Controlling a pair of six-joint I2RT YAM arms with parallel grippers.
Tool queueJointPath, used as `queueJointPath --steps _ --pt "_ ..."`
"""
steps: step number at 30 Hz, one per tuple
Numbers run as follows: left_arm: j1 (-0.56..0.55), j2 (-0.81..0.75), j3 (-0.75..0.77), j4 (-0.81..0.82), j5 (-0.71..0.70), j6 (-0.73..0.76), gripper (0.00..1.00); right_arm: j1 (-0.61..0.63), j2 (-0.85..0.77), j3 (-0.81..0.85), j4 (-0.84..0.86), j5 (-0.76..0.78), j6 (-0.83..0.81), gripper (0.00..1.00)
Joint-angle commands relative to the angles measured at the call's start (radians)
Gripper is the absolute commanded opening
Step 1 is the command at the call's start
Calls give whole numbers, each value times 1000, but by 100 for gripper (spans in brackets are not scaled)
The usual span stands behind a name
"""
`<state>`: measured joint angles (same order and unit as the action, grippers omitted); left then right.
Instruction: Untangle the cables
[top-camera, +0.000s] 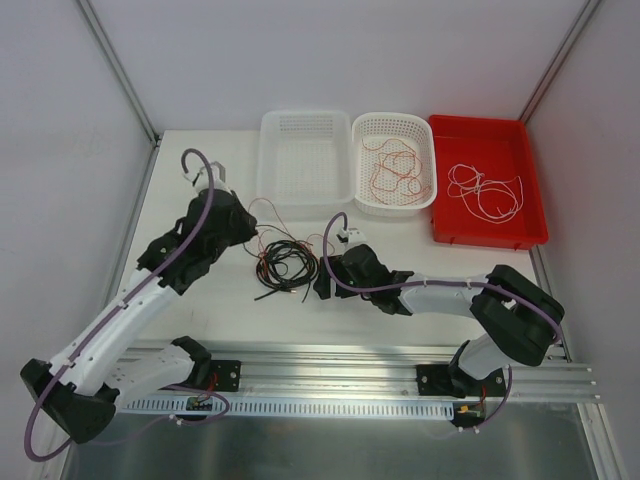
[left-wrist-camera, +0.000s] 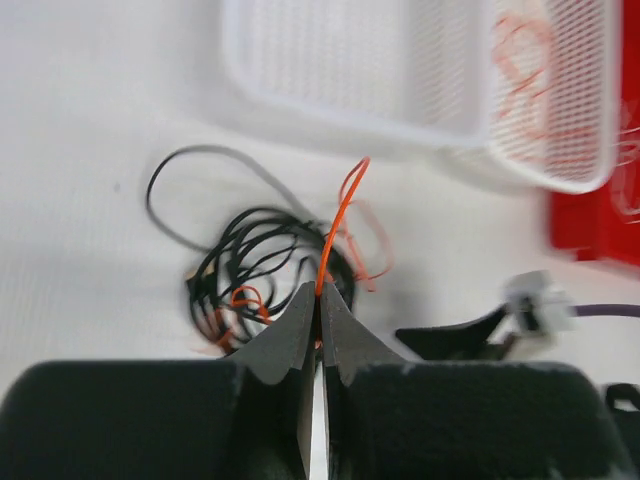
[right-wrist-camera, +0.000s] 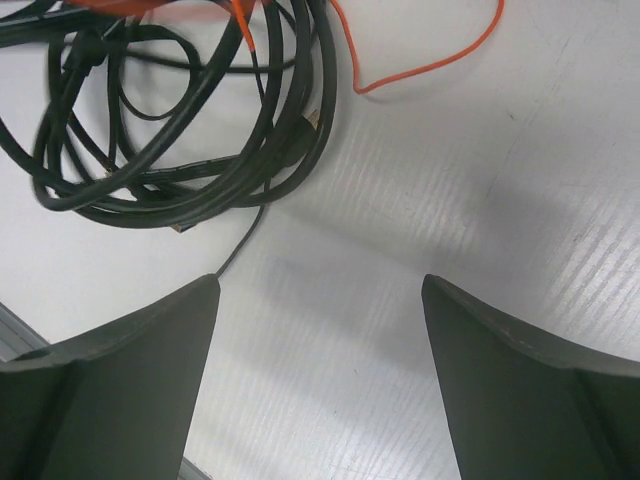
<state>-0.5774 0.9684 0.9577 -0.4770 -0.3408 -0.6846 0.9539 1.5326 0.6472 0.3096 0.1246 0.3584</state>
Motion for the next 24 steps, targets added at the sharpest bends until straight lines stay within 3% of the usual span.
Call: queueJointPath --steps 1,9,17,24 --pt "-19 -30 221 -38 32 129 0 5 -6 35 26 33 7 87" --pt "-137 46 703 -69 100 229 0 5 -49 12 6 102 2 87" --pt "-167 88 780 -69 169 217 0 5 -115 -18 -13 184 -21 87" --pt "-171 228 1157 -72 180 364 0 5 -147 -35 -26 234 -29 87"
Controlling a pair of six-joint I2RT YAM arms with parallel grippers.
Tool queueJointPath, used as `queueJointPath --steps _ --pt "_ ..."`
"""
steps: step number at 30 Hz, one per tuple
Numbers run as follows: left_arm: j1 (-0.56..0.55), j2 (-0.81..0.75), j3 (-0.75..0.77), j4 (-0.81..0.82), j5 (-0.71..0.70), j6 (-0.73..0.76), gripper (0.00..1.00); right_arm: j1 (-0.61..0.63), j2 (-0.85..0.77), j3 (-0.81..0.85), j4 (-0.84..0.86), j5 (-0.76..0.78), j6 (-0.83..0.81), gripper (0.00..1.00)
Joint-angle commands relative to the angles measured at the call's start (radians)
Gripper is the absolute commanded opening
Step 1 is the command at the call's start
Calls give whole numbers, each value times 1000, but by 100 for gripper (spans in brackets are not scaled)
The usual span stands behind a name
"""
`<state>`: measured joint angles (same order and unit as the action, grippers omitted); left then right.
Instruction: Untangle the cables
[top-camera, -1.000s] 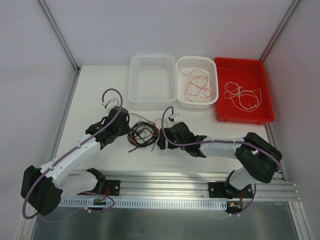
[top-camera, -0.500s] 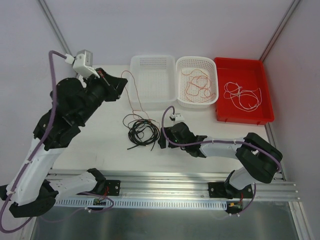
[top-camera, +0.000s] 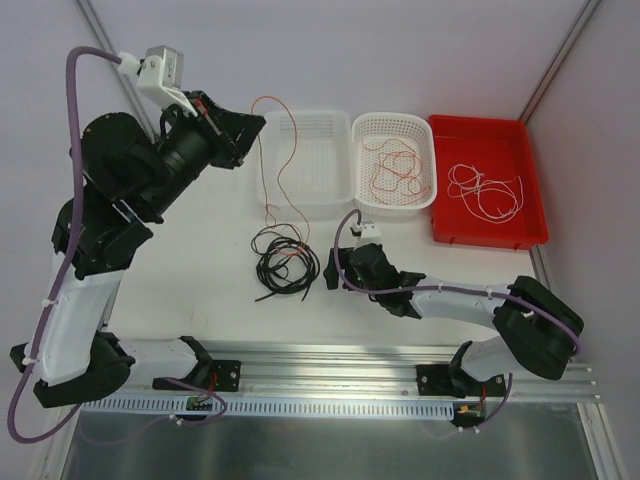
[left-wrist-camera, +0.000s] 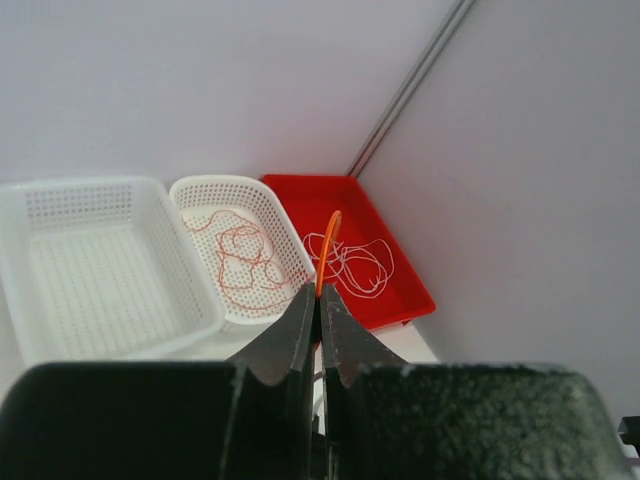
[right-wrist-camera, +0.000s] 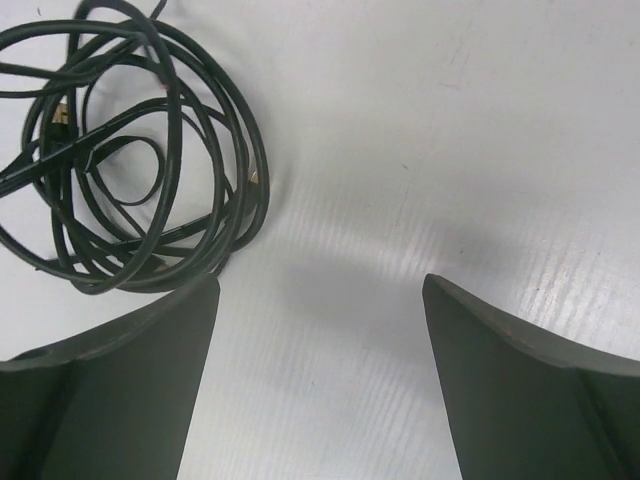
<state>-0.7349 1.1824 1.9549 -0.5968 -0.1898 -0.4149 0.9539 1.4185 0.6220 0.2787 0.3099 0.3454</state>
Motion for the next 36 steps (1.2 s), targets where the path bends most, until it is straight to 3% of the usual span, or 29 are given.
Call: queueJointPath --steps 1,5,10,12,17,20,23,28,33,36 --pt "-15 44 198 49 29 111 0 5 -33 -10 5 54 -19 87" --pt "-15 94 340 54 -2 186 0 5 -41 -18 1 64 -16 87" --pt "-15 80 235 74 -91 277 0 3 -46 -18 -1 75 -20 87" --pt "-15 59 61 66 -189 281 0 3 -46 -11 -3 69 -25 87" --pt "-17 -12 -420 57 -213 176 0 5 -133 -33 -13 63 -51 84" --pt "-17 -23 -606 49 -227 134 0 8 -229 -38 -44 49 -86 79" --pt "-15 -36 -698 48 -204 91 0 25 -288 -12 -88 15 -126 72" --pt "-15 -37 -699 51 -208 99 0 63 -355 48 -122 -66 -148 64" --pt "5 -23 -624 55 -180 130 0 89 -291 165 -108 -231 -155 60" --pt "6 -35 -581 55 -142 117 0 117 -234 211 -104 -255 -158 61"
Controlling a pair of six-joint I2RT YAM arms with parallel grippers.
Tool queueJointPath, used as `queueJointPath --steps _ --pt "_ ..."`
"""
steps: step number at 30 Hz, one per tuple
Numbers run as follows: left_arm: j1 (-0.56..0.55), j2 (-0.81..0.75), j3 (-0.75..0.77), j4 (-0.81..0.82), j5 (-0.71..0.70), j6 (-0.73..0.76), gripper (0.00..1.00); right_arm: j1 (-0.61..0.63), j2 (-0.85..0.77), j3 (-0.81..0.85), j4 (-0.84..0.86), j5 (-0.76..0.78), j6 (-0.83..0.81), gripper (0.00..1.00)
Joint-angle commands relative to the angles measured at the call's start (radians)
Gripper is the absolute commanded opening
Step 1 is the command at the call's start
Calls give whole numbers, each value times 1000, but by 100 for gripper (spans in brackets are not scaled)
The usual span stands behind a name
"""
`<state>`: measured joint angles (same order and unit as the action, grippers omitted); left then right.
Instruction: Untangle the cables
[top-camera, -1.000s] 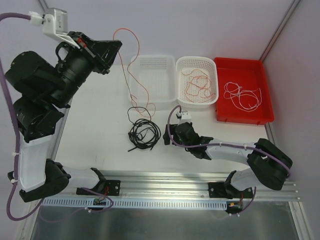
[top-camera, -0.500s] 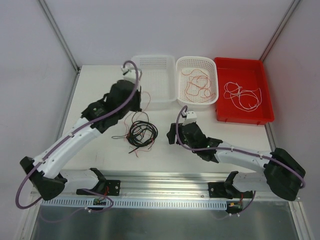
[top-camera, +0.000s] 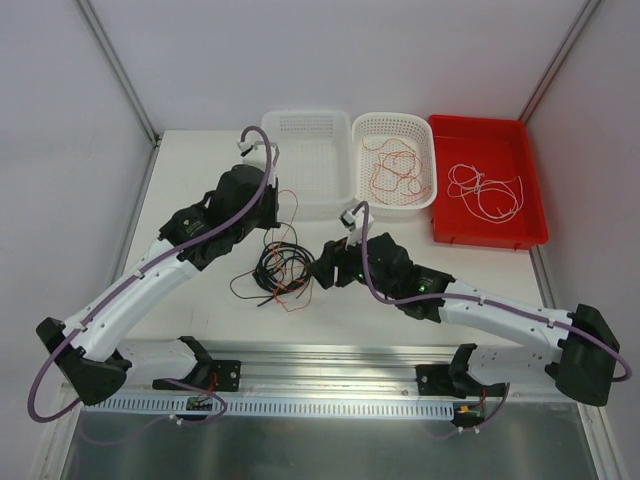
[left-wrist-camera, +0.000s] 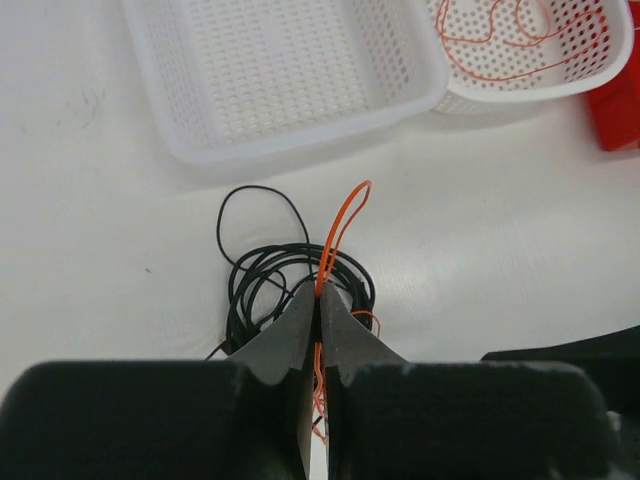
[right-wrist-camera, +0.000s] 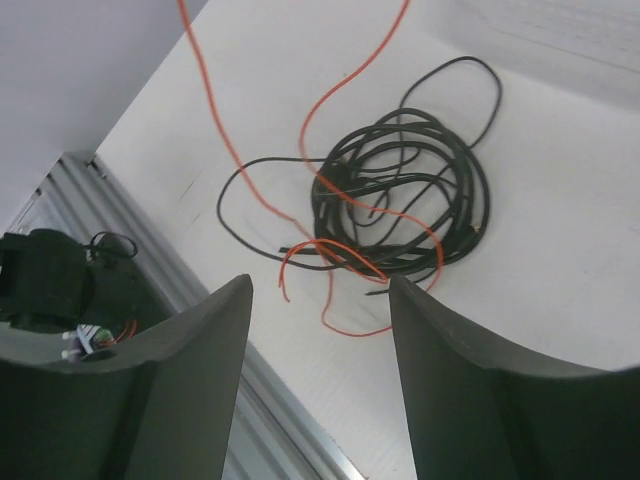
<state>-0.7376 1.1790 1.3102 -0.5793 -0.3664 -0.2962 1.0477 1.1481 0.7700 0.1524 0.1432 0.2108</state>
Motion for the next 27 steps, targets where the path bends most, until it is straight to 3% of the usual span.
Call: queueJointPath --steps 1,6,13,21,24,26,27 --pt "9 -35 72 39 46 -6 0 29 53 72 27 -94 -21 61" --pt "9 -56 127 41 76 14 0 37 127 120 61 -129 -4 63" --pt "9 -78 113 52 125 -6 0 38 177 233 55 -134 -40 74" --pt "10 -85 110 78 144 -14 0 38 308 345 64 -134 -50 73" --pt "14 -96 107 85 152 -14 0 38 357 365 67 -167 -47 67" --pt "17 -102 101 91 153 -15 0 38 375 371 65 -175 -44 56" --pt "20 -104 98 93 152 -15 0 40 377 373 65 -177 -45 45"
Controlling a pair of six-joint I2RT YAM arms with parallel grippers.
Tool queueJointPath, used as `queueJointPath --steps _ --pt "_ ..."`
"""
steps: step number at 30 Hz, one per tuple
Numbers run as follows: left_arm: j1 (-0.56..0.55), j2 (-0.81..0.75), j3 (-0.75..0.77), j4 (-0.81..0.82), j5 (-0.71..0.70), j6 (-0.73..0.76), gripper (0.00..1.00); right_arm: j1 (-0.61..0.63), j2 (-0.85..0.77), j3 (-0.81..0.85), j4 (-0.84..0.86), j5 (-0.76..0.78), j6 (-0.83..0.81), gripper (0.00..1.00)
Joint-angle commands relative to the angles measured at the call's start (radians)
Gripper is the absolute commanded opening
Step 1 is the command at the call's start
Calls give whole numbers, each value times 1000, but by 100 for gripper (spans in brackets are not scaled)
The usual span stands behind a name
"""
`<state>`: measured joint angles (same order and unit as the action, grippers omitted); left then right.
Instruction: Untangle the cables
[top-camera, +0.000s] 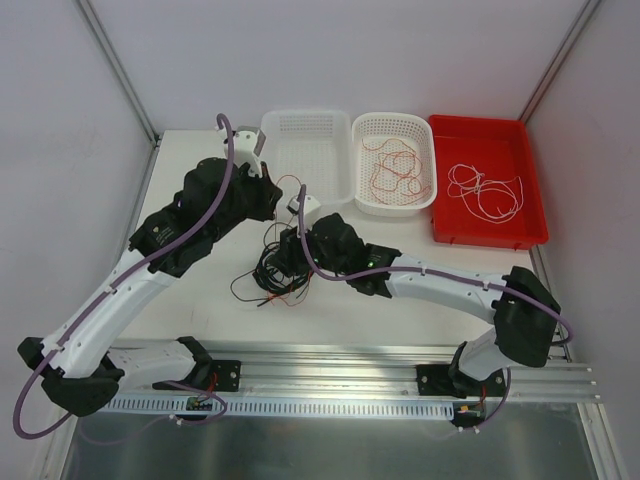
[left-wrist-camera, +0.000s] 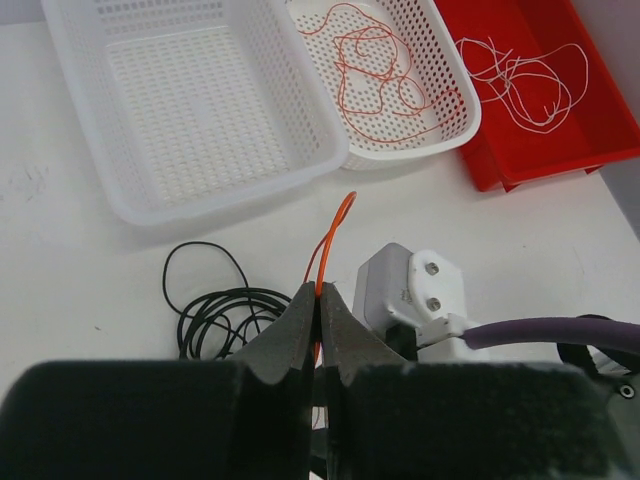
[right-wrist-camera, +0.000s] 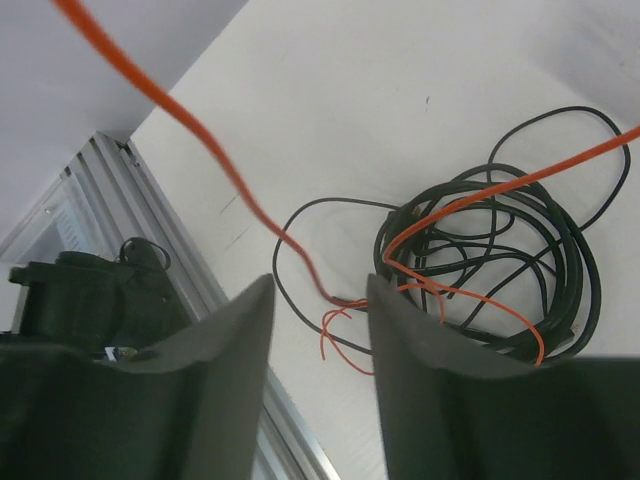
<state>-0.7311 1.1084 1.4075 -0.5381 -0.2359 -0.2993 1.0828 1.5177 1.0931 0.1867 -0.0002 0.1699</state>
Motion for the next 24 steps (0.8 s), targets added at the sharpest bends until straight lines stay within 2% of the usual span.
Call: queueJointPath --steps 1,2,3,5,6,12,13,15,16,18,20,24 --pt "16 -38 -8 50 20 -12 0 3 7 50 28 -27 -10 40" --pt "18 -44 -15 53 17 -14 0 3 -1 48 16 -14 -13 35" --pt "19 -48 -19 55 17 -14 0 5 -8 42 10 -6 -17 23" --pt "21 -59 -34 59 14 -12 0 0 -36 36 -16 35 -30 12" --pt "21 -64 -41 61 6 -9 6 0 -50 37 -32 48 -38 2" --pt "38 -123 -169 115 -72 37 27 -32 -195 51 -182 175 -118 1" --pt "39 -137 -195 159 -94 54 44 -43 -220 65 -238 189 -127 1" --pt "47 -192 -290 214 -109 75 61 -73 -281 89 -288 227 -154 1" --pt "50 -232 -324 287 -112 100 77 -83 -300 109 -335 239 -164 1" --pt "62 -265 -411 349 -108 115 84 -106 -332 168 -375 264 -211 1" --pt "81 -289 -438 388 -70 117 85 -118 -366 229 -429 276 -234 1" --pt "85 -279 -466 398 -88 140 91 -152 -418 298 -498 319 -279 1"
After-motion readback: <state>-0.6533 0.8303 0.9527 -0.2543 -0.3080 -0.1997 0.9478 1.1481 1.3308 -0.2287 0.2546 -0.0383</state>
